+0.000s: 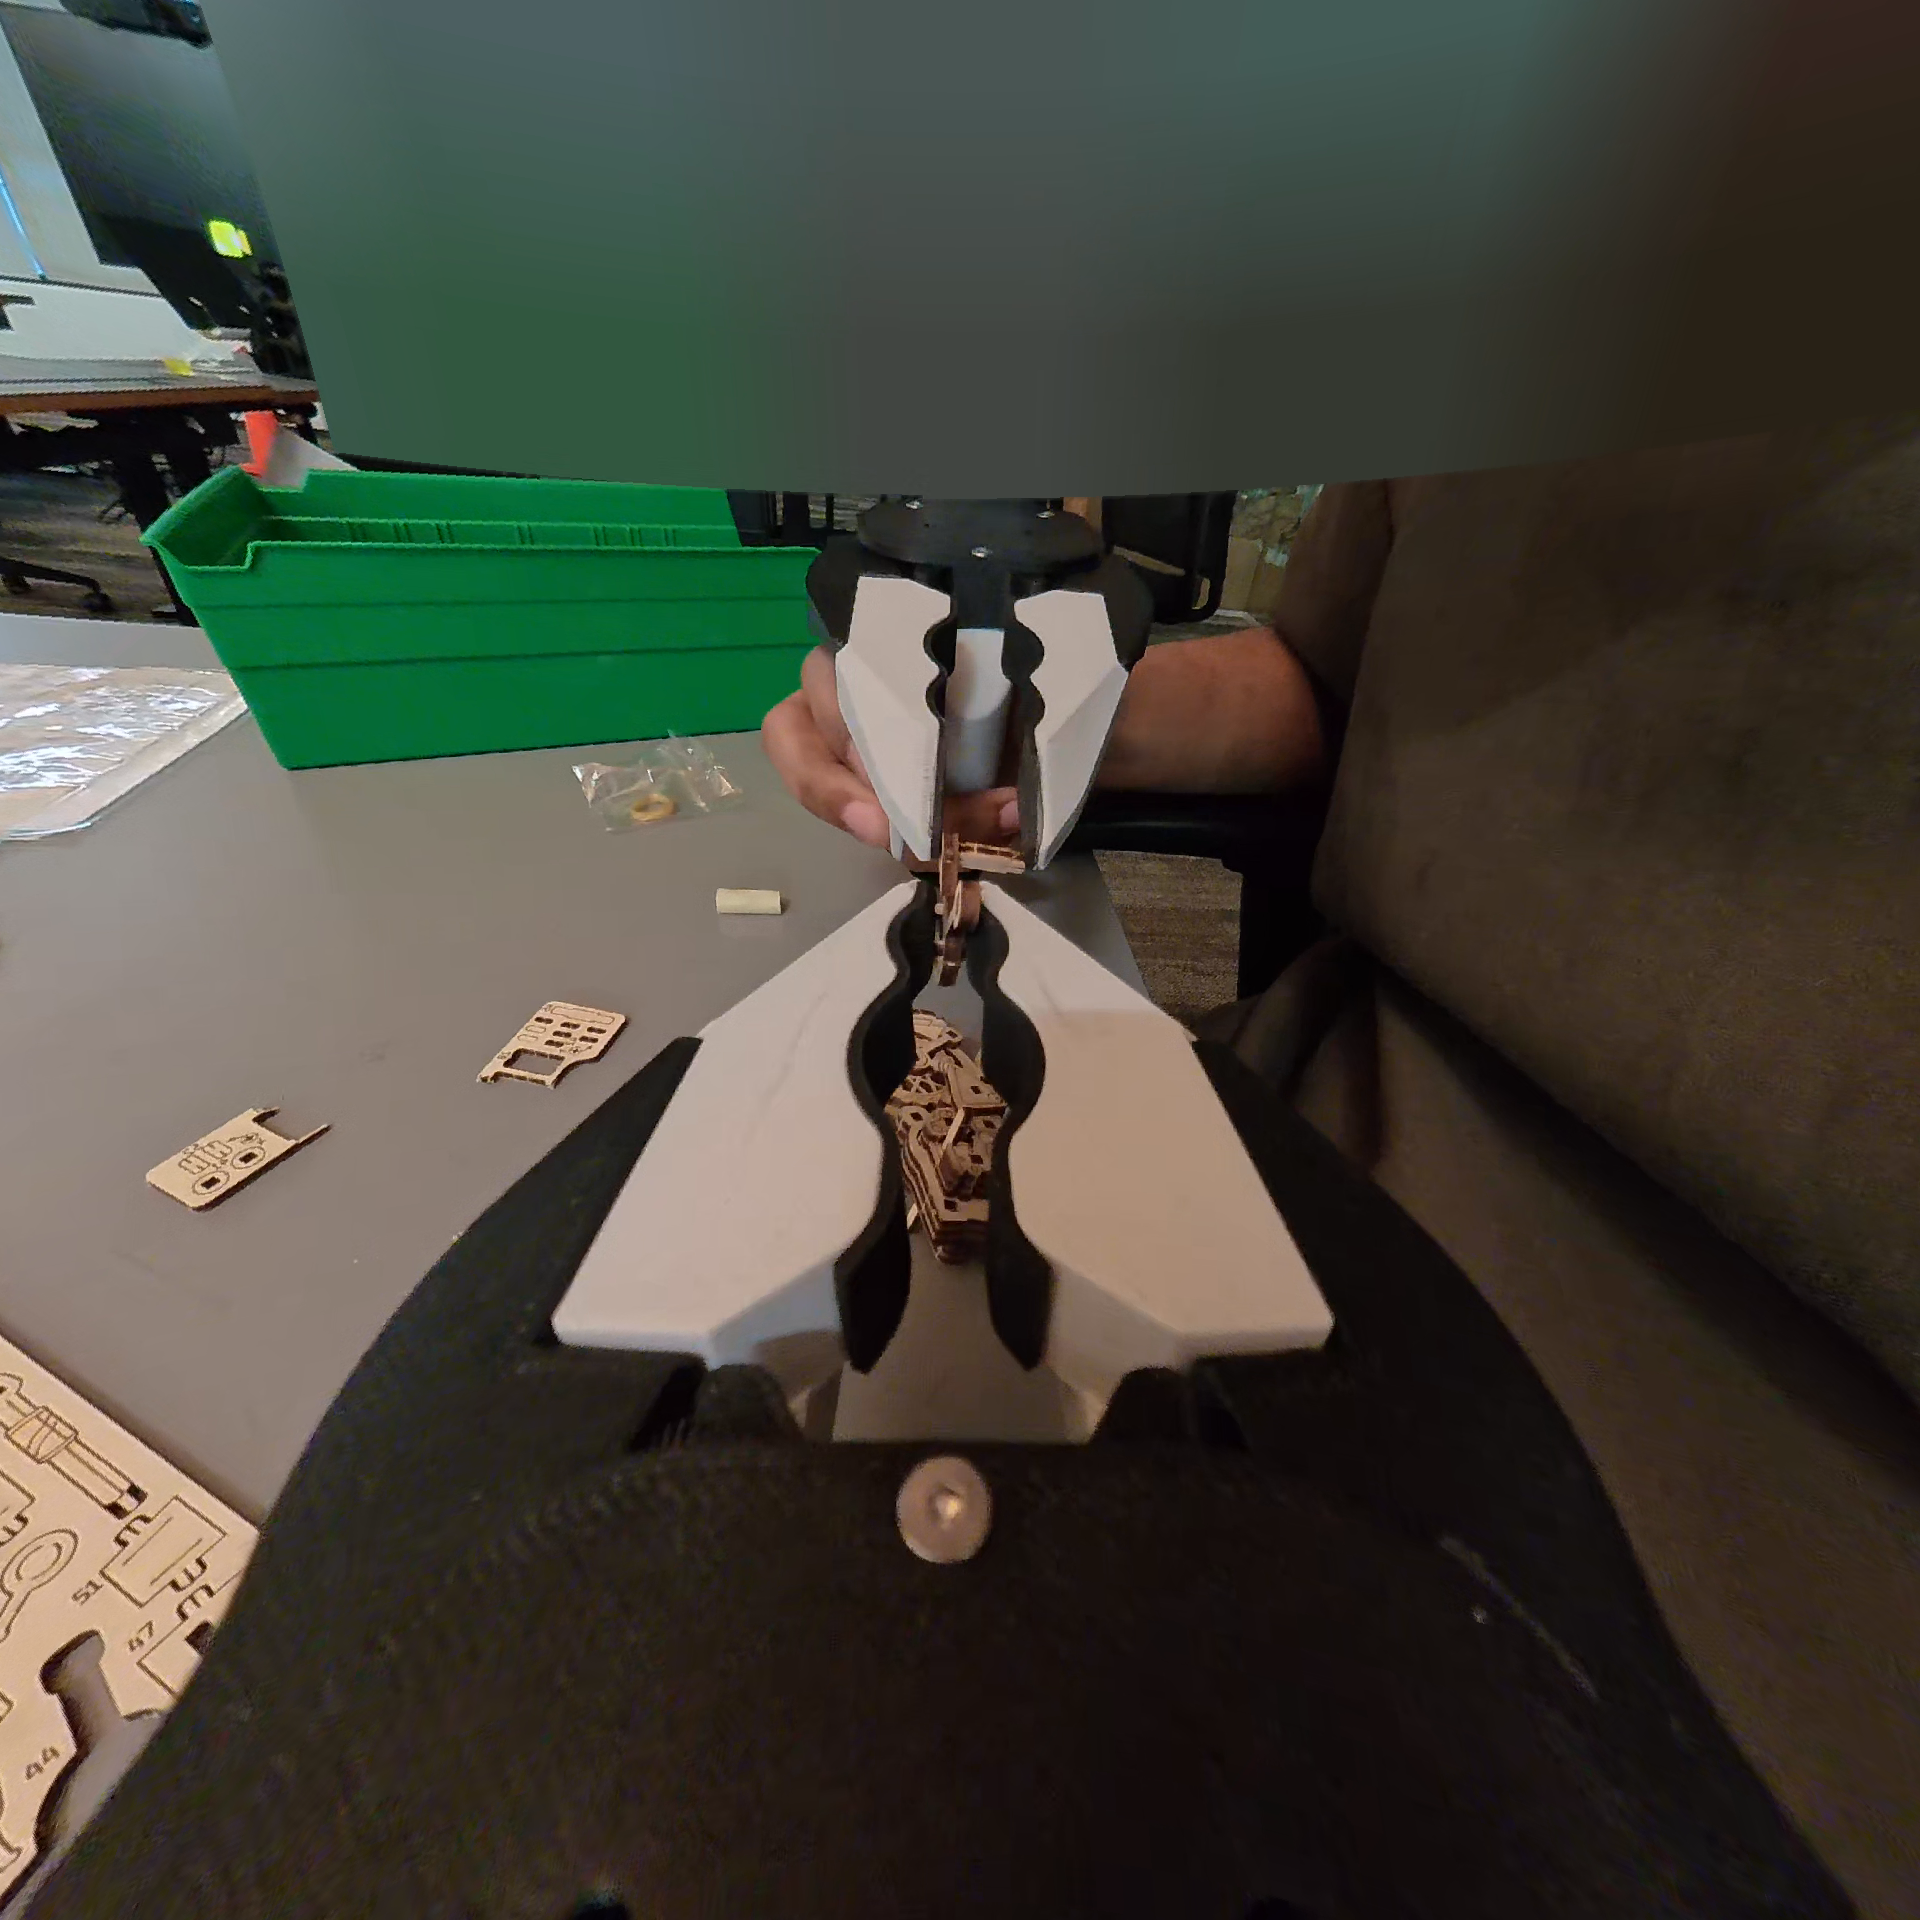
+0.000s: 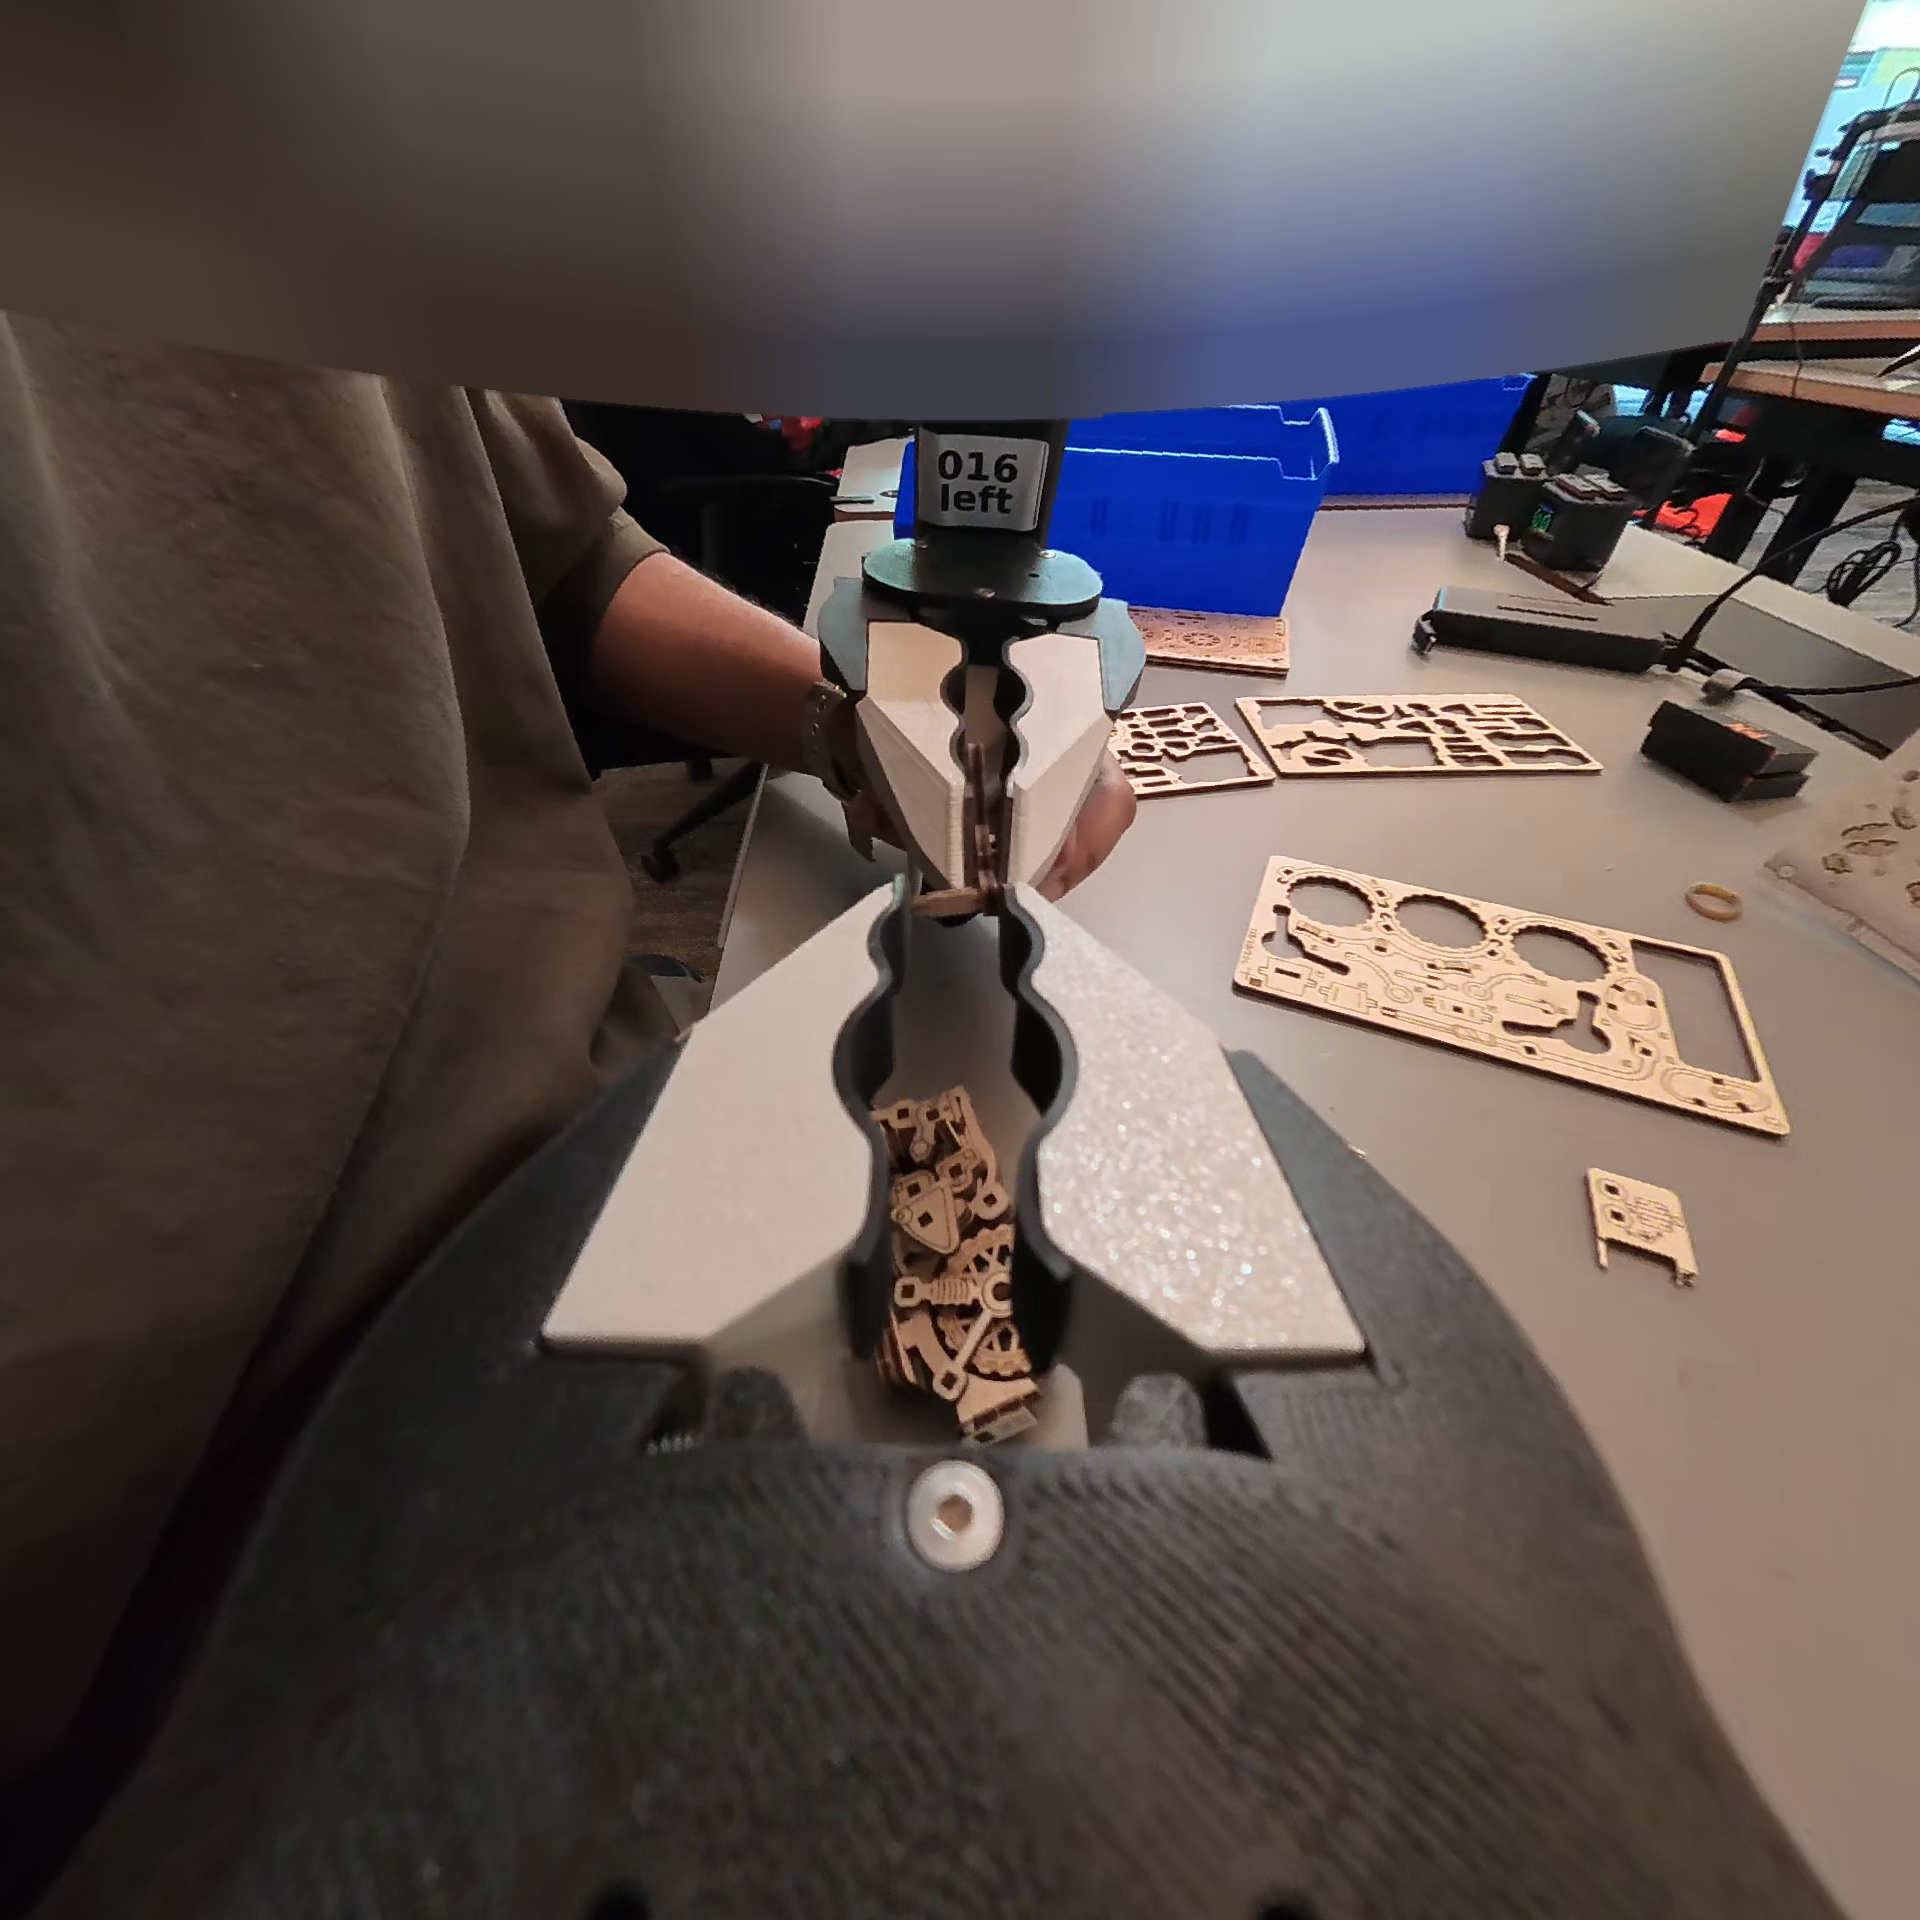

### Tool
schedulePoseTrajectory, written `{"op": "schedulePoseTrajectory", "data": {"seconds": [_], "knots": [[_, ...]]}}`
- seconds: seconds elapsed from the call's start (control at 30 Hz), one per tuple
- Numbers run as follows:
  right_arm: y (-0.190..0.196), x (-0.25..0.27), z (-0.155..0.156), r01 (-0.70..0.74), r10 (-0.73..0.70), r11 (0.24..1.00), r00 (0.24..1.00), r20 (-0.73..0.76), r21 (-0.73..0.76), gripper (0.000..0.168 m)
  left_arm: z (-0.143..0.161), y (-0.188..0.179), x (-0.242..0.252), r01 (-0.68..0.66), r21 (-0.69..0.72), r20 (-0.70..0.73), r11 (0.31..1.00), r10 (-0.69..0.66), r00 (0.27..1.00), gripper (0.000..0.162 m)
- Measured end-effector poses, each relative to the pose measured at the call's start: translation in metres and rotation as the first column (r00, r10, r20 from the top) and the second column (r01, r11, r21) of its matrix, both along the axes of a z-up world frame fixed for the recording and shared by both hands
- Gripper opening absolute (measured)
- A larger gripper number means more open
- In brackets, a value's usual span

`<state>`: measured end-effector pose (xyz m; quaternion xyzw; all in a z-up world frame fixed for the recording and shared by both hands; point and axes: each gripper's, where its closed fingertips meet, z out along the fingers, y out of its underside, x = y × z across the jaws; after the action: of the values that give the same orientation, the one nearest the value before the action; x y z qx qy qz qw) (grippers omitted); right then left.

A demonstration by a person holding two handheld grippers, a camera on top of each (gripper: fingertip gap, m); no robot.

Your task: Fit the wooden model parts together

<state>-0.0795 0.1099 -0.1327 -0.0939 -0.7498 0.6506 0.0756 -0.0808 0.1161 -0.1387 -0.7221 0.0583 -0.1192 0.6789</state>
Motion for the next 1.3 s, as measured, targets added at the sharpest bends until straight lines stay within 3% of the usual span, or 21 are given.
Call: {"op": "schedulePoseTrajectory", "data": {"seconds": [1.3], "knots": [[0.0006,-0.0011,0.0023,-0.002,0.002,0.999,1.0,0.006,0.033,0.013,0.0018,0.0006,0.0,-0.011,0.004,0.028,1.0,0.011,1.0,0.0]]}}
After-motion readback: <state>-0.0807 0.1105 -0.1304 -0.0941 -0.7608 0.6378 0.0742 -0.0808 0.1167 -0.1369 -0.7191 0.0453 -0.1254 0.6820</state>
